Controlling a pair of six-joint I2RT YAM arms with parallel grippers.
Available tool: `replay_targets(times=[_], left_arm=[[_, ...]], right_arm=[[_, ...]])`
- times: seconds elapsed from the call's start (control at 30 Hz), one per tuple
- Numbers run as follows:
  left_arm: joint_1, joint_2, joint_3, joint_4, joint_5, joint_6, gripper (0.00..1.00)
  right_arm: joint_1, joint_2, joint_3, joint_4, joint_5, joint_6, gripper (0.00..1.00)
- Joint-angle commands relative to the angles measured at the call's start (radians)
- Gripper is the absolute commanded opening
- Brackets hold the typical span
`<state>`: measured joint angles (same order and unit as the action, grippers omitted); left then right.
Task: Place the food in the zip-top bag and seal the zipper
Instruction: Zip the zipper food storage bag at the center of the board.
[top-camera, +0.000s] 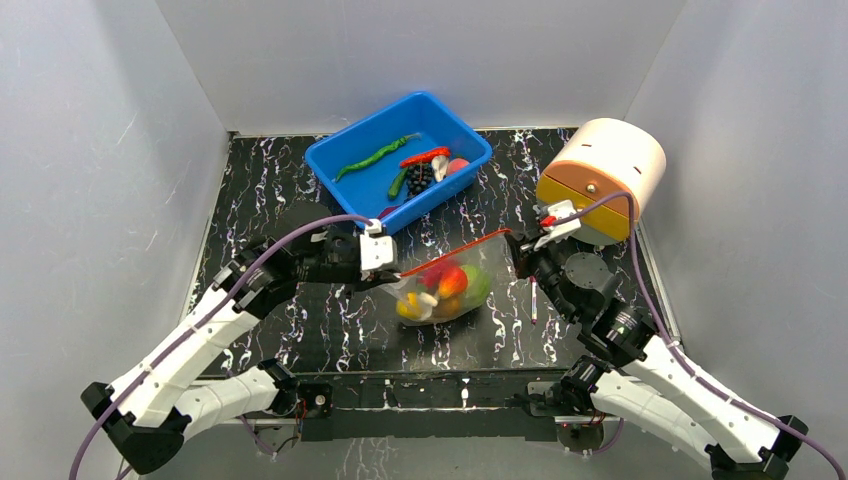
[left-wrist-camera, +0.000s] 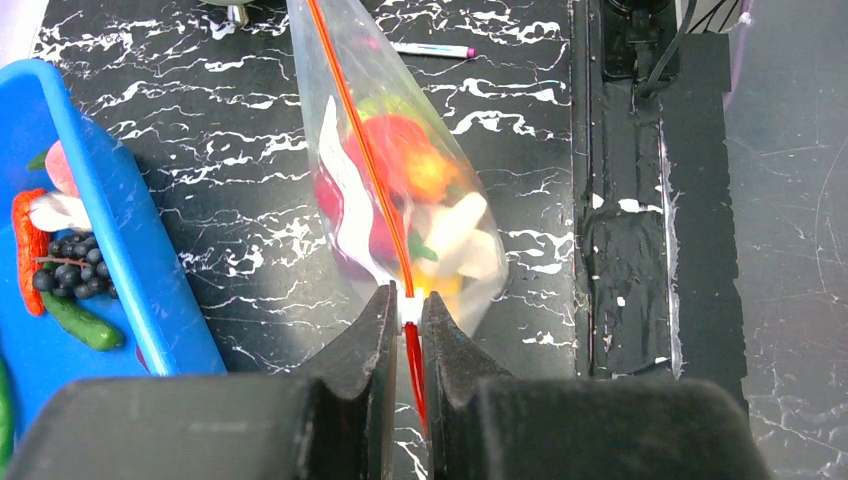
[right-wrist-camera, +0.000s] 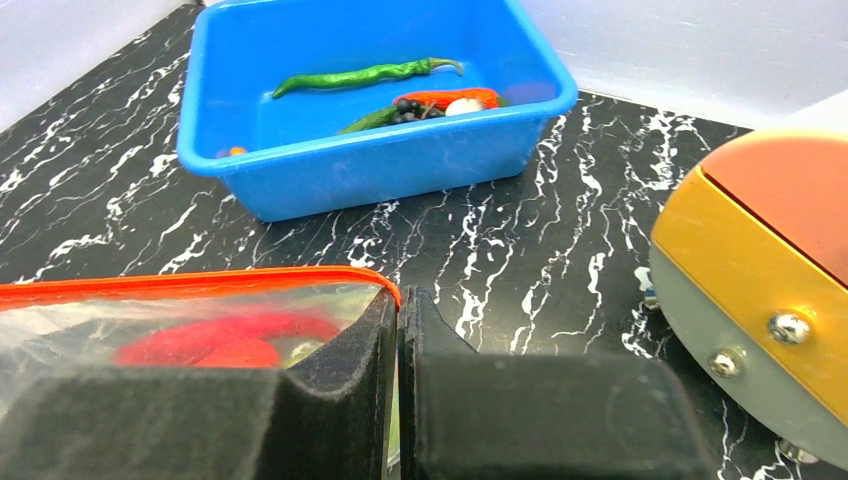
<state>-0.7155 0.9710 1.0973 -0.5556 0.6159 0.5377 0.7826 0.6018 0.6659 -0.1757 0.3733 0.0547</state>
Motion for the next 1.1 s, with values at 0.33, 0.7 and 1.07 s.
replay_targets(times=[0.33,0.7,1.07], left_arm=[[0.008,-0.128,-0.046,-0.144,-0.066,-0.030,0.00],[0.008,-0.159,-0.087,-0.069,0.217,-0.211,0.00],[0.008,-0.083,-0.173,0.251,-0.170,-0.551,0.00]], right_arm=[[-0.019,-0.092,0.128,-0.159,0.262,0.088,0.00],[-0.018,-0.176,0.212,-0.382,0.121,0.270,0.00],[-0.018,-0.128,0.202,-0.269,0.068,0.242,0.10]])
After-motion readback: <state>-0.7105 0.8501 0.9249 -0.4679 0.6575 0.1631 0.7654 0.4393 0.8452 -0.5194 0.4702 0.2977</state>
